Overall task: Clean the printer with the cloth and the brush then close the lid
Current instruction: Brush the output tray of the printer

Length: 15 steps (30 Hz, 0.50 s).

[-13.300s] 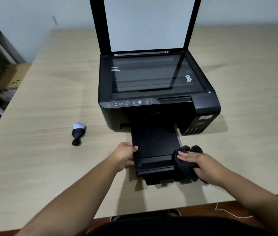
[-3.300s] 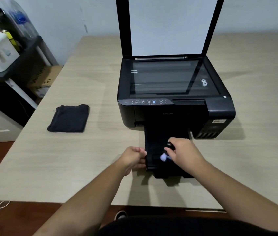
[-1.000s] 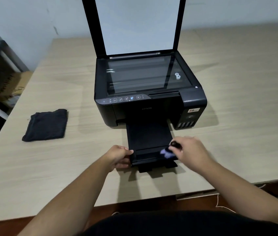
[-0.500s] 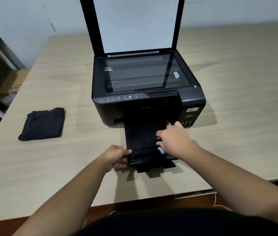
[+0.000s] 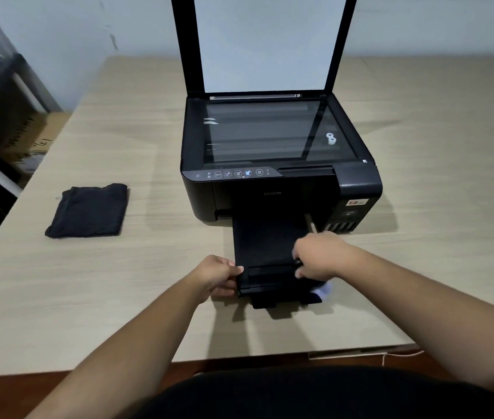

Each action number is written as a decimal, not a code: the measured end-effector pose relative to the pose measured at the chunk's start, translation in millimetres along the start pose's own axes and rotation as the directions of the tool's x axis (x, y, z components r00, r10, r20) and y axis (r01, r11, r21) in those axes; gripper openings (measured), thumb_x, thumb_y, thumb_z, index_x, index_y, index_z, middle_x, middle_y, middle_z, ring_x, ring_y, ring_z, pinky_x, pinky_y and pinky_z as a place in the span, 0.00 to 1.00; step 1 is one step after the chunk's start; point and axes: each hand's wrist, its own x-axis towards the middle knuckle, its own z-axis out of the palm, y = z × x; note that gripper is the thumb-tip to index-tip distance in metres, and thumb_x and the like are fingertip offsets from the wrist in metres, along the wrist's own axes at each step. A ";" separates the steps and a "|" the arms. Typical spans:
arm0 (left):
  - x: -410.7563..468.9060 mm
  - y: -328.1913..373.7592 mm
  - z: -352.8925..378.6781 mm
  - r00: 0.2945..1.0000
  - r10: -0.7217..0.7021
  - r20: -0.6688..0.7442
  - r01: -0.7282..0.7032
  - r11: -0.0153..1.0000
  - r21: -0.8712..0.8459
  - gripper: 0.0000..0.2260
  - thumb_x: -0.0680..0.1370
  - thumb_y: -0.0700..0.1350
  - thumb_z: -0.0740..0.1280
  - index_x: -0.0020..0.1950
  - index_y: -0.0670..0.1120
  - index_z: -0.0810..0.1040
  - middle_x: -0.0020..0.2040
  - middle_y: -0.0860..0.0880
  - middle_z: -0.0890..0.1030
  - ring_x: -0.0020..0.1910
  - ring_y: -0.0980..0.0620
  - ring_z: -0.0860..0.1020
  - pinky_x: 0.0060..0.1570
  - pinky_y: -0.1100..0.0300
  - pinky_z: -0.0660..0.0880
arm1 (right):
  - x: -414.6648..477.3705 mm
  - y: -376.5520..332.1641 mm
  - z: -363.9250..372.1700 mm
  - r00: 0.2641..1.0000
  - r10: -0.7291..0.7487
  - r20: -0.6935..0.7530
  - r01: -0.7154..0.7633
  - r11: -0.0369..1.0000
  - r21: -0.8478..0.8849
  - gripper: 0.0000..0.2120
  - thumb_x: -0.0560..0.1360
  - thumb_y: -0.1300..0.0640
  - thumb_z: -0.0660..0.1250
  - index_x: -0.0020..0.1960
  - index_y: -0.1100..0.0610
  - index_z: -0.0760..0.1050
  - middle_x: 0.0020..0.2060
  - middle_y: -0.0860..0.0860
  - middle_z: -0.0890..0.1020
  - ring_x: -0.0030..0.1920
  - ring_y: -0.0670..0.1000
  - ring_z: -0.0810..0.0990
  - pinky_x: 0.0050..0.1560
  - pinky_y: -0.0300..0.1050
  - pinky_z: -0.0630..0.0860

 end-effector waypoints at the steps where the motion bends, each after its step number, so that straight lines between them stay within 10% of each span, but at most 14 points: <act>1: 0.3 -0.1 -1.0 1.000 -0.001 0.006 0.001 1.000 -0.006 0.09 0.77 0.40 0.67 0.39 0.45 0.70 0.19 0.53 0.72 0.17 0.57 0.72 0.35 0.57 0.78 | -0.9 1.9 -2.7 0.999 0.030 -0.014 -0.030 0.999 0.013 0.11 0.73 0.48 0.64 0.49 0.54 0.77 0.48 0.53 0.82 0.52 0.57 0.79 0.48 0.48 0.68; 4: 0.8 0.9 -3.3 1.000 -0.012 0.022 0.012 1.000 -0.017 0.07 0.77 0.40 0.68 0.41 0.44 0.71 0.18 0.54 0.72 0.17 0.57 0.72 0.36 0.57 0.77 | 1.5 5.5 -10.6 0.953 0.127 -0.276 -0.095 0.987 0.127 0.09 0.74 0.48 0.62 0.50 0.51 0.76 0.47 0.51 0.82 0.53 0.55 0.78 0.52 0.48 0.67; 9: 0.1 1.0 -3.1 0.999 -0.020 0.029 0.021 0.999 -0.035 0.06 0.77 0.40 0.67 0.40 0.43 0.73 0.20 0.52 0.74 0.19 0.56 0.74 0.45 0.53 0.80 | -11.5 7.0 -2.6 0.995 0.093 -0.018 -0.093 0.995 -0.016 0.13 0.74 0.47 0.63 0.54 0.53 0.76 0.52 0.54 0.81 0.54 0.57 0.78 0.51 0.47 0.68; 15: 0.1 1.2 -3.9 1.000 -0.017 0.020 0.017 0.999 -0.036 0.05 0.77 0.40 0.67 0.41 0.43 0.75 0.23 0.50 0.75 0.22 0.55 0.75 0.41 0.56 0.81 | -14.3 10.7 -9.2 0.991 0.023 -0.133 0.002 0.984 0.178 0.10 0.74 0.48 0.64 0.52 0.51 0.76 0.50 0.52 0.83 0.53 0.56 0.79 0.52 0.46 0.71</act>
